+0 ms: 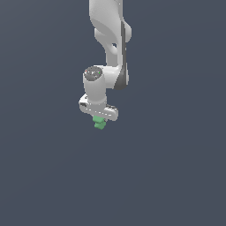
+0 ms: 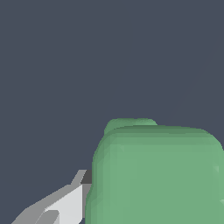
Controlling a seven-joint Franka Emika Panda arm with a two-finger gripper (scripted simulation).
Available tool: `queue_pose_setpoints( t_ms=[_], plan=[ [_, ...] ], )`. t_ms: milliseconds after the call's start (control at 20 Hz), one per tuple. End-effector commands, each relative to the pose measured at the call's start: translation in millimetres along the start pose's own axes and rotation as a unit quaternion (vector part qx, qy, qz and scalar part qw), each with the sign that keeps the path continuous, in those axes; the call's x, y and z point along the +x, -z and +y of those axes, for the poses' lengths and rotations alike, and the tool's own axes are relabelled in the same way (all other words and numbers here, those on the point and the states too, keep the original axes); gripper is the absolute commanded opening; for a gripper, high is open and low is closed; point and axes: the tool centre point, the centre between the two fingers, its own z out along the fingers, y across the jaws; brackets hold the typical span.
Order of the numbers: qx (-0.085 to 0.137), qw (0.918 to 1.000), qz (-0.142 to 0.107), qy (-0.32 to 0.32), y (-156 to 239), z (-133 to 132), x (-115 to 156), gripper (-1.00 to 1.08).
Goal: Pick up the object and move it to a goal position.
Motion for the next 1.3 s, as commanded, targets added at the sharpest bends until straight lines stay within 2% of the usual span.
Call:
queue_pose_setpoints(
  t_ms=[0, 350, 1250],
  plan=[
    [0.000, 1.0000, 0.000, 0.000, 15.0, -5.3, -3.5, -1.00],
    [0.000, 1.0000, 0.001, 0.000, 74.1, -26.6, -18.2, -1.00],
    [-0.002, 1.0000, 0.001, 0.000, 262.1, -94.7, -62.3, -1.00]
  ],
)
